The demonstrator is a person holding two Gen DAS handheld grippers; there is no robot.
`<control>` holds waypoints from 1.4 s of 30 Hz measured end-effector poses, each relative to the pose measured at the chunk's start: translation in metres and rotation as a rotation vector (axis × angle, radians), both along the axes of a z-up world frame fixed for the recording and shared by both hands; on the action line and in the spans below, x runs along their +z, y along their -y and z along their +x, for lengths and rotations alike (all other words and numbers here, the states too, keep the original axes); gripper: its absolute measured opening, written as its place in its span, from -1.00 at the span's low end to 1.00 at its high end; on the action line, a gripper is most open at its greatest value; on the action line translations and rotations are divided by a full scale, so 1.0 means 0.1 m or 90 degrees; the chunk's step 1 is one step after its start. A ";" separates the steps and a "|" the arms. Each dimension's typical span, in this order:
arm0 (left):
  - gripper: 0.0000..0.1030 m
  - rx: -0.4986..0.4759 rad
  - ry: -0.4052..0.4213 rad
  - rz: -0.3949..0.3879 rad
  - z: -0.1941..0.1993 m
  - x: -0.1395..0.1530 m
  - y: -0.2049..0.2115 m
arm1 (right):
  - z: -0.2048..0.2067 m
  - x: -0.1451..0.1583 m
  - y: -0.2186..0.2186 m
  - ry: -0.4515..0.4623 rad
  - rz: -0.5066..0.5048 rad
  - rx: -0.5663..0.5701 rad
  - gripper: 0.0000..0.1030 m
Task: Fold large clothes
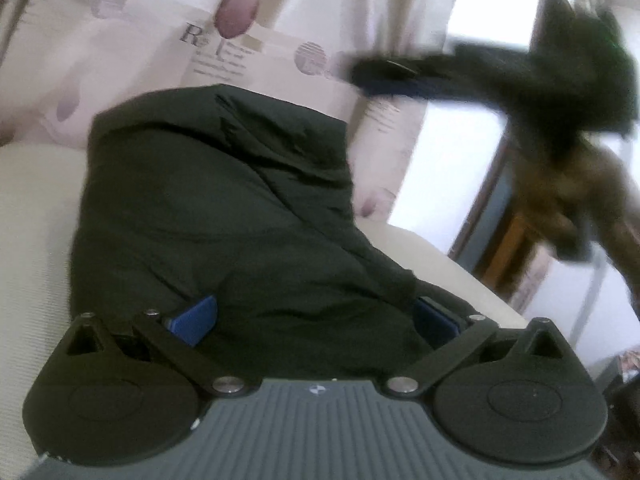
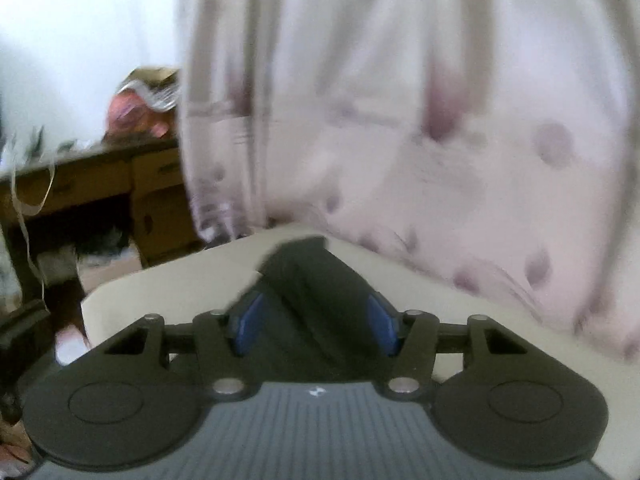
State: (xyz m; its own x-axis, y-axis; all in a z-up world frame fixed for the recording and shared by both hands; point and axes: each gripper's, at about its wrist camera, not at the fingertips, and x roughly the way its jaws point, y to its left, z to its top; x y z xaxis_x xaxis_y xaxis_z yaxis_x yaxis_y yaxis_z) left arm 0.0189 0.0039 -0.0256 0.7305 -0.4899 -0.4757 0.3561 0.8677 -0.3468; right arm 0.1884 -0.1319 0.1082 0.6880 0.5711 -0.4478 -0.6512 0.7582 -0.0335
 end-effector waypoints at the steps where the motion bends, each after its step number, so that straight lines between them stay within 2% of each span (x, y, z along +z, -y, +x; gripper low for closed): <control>1: 1.00 0.003 0.002 0.001 0.00 -0.02 0.02 | 0.11 -0.05 -0.17 0.007 -0.029 0.020 0.07; 3: 1.00 0.005 0.008 0.003 0.00 -0.05 0.06 | 0.33 -0.18 -0.40 0.023 -0.089 0.026 0.06; 7: 1.00 0.005 0.017 0.022 -0.02 -0.04 0.11 | 0.57 -0.63 -0.62 0.083 -0.299 0.009 -0.08; 8: 1.00 0.002 0.018 0.017 -0.01 -0.03 0.10 | 0.63 -0.74 -0.58 0.073 -0.331 0.007 -0.14; 10: 1.00 -0.005 0.017 -0.003 -0.04 0.03 0.09 | 0.73 -0.93 -0.43 0.037 -0.349 -0.011 -0.28; 12: 1.00 0.002 0.019 -0.022 -0.05 0.07 0.10 | 0.75 -1.17 -0.19 0.018 -0.379 -0.061 -0.65; 14: 1.00 -0.001 0.017 -0.032 -0.03 0.08 0.14 | 0.78 -1.38 0.10 -0.038 -0.328 -0.092 -0.74; 15: 1.00 -0.010 0.018 -0.037 -0.02 0.07 0.17 | 0.75 -1.46 0.20 -0.048 -0.313 -0.103 -0.75; 19: 1.00 -0.025 0.024 -0.020 0.05 -0.05 0.31 | 0.68 -1.70 0.40 -0.069 -0.252 -0.128 -0.84; 24: 1.00 -0.028 0.034 -0.006 0.07 -0.17 0.40 | 0.75 -1.79 0.45 -0.077 -0.227 -0.128 -0.85; 26: 1.00 -0.022 0.026 -0.001 0.06 -0.18 0.42 | 0.86 -1.74 0.54 -0.086 -0.201 -0.129 -0.84; 28: 1.00 -0.021 0.018 -0.006 0.08 -0.18 0.40 | 0.82 -1.54 0.76 -0.104 -0.120 -0.169 -0.83; 30: 1.00 -0.025 0.017 -0.010 0.10 -0.18 0.37 | 0.57 -1.28 0.95 -0.077 -0.032 -0.184 -0.83; 32: 1.00 -0.026 0.017 -0.015 0.10 -0.18 0.35 | 0.20 -1.07 1.02 -0.042 -0.008 -0.156 -0.83; 34: 1.00 -0.025 0.019 -0.016 0.10 -0.18 0.35 | -0.21 -0.99 1.00 -0.026 0.003 -0.118 -0.83; 36: 1.00 -0.022 0.024 -0.016 0.10 -0.19 0.36 | -0.49 -1.10 0.92 -0.019 -0.035 -0.105 -0.83; 39: 1.00 -0.024 0.032 -0.008 0.05 -0.18 0.37 | -0.68 -1.42 0.78 -0.003 -0.130 -0.108 -0.83; 42: 1.00 -0.012 0.016 -0.014 0.02 -0.07 0.36 | -0.66 -1.73 0.76 -0.005 -0.177 -0.147 -0.86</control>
State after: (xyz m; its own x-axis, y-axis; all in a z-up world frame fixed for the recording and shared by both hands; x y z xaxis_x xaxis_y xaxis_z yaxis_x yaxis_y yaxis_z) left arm 0.0214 -0.0318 -0.0328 0.7327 -0.5135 -0.4466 0.3811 0.8533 -0.3560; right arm 0.1221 -0.2077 -0.0646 0.7806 0.2574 -0.5695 -0.4652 0.8479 -0.2544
